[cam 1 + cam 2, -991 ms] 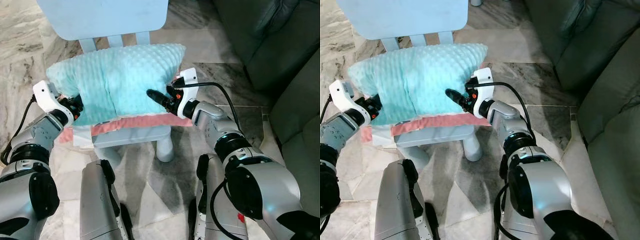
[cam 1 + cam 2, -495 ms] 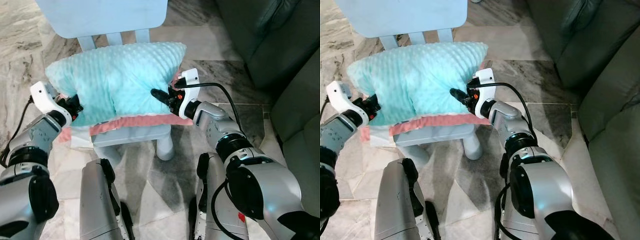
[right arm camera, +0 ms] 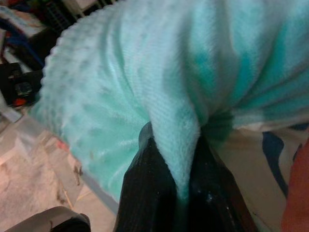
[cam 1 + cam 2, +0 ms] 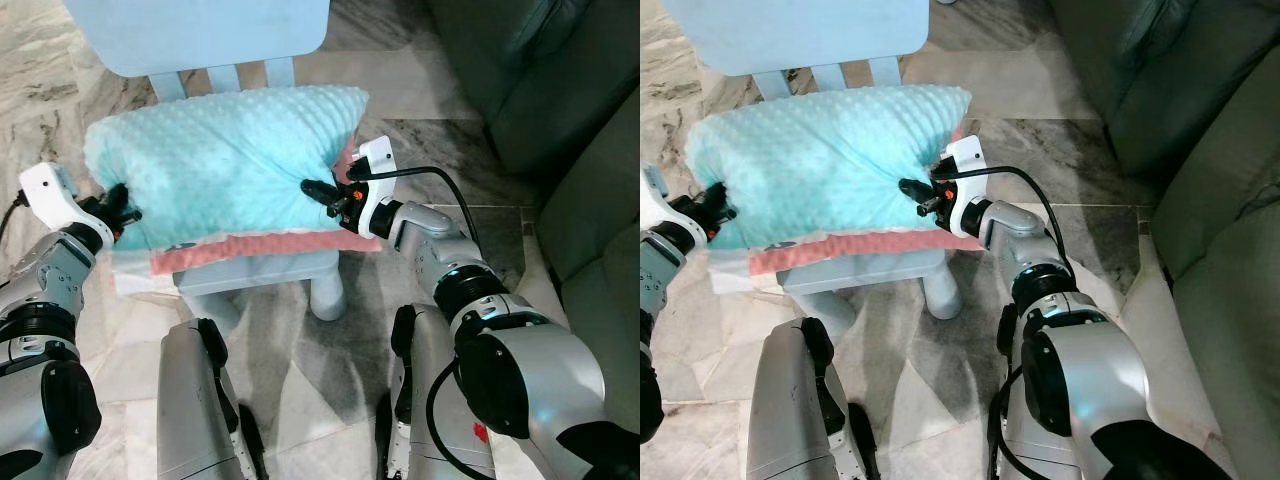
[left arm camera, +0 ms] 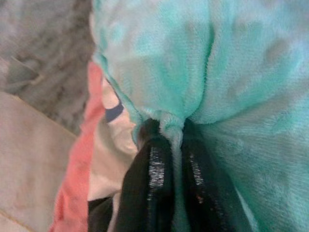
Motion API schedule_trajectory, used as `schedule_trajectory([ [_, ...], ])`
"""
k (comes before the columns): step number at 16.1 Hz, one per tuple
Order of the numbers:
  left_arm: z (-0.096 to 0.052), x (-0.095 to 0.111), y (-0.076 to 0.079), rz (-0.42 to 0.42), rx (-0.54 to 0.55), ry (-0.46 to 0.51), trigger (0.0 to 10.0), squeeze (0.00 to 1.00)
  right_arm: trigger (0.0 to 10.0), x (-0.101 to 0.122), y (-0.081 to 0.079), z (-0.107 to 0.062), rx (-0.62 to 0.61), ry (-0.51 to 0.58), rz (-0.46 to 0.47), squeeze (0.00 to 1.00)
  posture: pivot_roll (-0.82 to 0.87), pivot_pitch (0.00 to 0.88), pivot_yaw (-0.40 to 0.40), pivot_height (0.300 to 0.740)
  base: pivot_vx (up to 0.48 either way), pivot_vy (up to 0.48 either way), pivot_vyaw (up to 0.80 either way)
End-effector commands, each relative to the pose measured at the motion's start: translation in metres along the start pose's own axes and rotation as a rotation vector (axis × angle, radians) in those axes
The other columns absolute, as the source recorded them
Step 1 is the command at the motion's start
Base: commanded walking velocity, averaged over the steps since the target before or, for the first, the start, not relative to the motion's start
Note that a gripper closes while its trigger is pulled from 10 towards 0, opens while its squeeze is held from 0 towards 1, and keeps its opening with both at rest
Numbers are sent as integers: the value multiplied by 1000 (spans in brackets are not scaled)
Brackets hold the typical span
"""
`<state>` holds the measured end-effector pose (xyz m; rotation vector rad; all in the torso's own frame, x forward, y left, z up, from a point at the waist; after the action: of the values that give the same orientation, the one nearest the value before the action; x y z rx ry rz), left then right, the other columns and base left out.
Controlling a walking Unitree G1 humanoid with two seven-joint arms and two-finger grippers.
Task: Move the pillow to the sofa
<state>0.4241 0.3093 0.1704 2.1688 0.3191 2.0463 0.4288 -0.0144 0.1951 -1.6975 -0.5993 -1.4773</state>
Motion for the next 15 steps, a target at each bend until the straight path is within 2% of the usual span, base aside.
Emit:
schedule_trajectory([
  [1, -4, 4, -13, 3, 52, 25, 0, 0, 0, 7, -10, 4, 58, 10, -26, 0, 82, 152, 27, 432, 0, 0, 0],
  [3, -5, 3, -17, 23, 117, 72, 0, 0, 0, 9, -7, 0, 45, 36, -55, 0, 83, 89, 24, 432, 0, 0, 0],
  [4, -4, -16, -8, 21, 107, 41, 0, 0, 0, 10, -5, -3, 33, 59, -69, 0, 73, 46, 24, 432, 0, 0, 0],
  [5, -3, -20, -3, 13, 104, 45, 0, 0, 0, 12, -6, -4, 36, 73, -78, 0, 70, 38, 23, 432, 0, 0, 0],
  [6, -1, -22, 3, 5, 109, 60, 0, 0, 0, 14, -4, -6, 23, 90, -88, 0, 60, 2, 24, 432, 0, 0, 0],
  [9, 3, -22, 31, 40, 92, 131, 0, 0, 0, 25, 4, -21, -42, 183, -108, 0, 29, 0, 41, 432, 0, 0, 0],
  [10, 1, -24, 37, 32, 93, 155, 0, 0, 0, 22, 5, -28, -64, 203, -139, 0, 28, 0, 44, 432, 0, 0, 0],
  [13, -7, -32, 47, 49, 87, 177, 0, 0, 0, 3, 2, -46, -118, 225, -135, 0, 30, 0, 40, 432, 0, 0, 0],
  [15, -16, -40, 62, 74, 63, 191, 0, 0, 0, -20, -1, -62, -170, 208, -149, 0, 28, 0, 42, 432, 0, 0, 0],
])
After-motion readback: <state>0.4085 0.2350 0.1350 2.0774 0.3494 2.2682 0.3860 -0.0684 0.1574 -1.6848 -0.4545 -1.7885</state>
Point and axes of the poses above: a point about 5 cm out from each wrist's last joint towards the gripper, its own z axis pointing out of the wrist towards the gripper, its own x axis along the axis of the wrist's last joint, y = z × x, the point moved 6 cm from there along z, pointing out of the wrist towards the gripper, and after that the axes turned 8 degrees about z, right-handed, at the moved point
